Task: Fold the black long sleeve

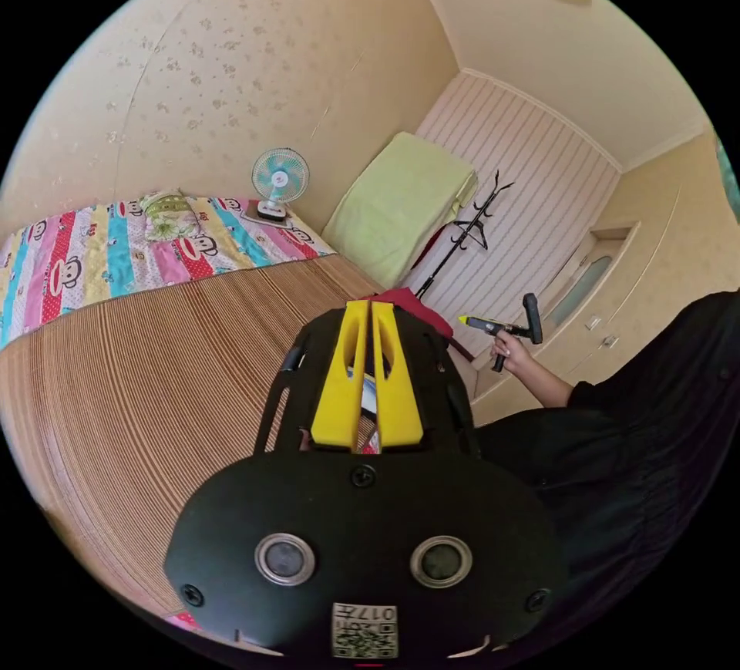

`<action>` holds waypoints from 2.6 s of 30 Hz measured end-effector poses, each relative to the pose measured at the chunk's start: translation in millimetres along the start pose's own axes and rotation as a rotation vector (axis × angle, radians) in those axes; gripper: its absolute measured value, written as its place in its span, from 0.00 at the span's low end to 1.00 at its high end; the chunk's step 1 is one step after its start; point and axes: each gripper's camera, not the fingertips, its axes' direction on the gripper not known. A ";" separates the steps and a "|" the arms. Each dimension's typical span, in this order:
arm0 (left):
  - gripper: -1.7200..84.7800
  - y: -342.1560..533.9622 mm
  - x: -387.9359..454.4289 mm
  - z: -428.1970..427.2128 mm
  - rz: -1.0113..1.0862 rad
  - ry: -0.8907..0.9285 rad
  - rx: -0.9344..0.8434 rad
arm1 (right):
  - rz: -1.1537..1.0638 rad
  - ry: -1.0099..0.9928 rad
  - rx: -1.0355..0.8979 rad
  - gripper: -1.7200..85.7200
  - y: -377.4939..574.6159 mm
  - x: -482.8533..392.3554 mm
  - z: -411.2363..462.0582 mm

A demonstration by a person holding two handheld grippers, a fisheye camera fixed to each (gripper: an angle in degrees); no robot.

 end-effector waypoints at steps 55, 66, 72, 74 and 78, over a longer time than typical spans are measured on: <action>0.16 33.3 0.5 -78.2 0.143 0.635 -0.093 | -0.875 -1.284 0.102 0.08 88.0 -395.5 -110.7; 0.26 22.6 65.2 -70.1 -0.007 0.175 0.097 | -1.157 -0.869 0.272 0.08 131.9 -481.4 -164.1; 0.25 14.9 111.8 55.1 -0.057 -0.042 -0.122 | -1.203 -0.817 0.298 0.09 153.2 -516.4 -168.6; 0.24 17.9 131.2 68.9 -0.040 -0.029 -0.064 | -1.176 -0.759 0.322 0.09 153.2 -521.4 -172.3; 0.24 34.5 176.8 62.0 -0.136 -0.277 0.134 | -1.093 -0.633 0.365 0.09 152.9 -528.9 -176.4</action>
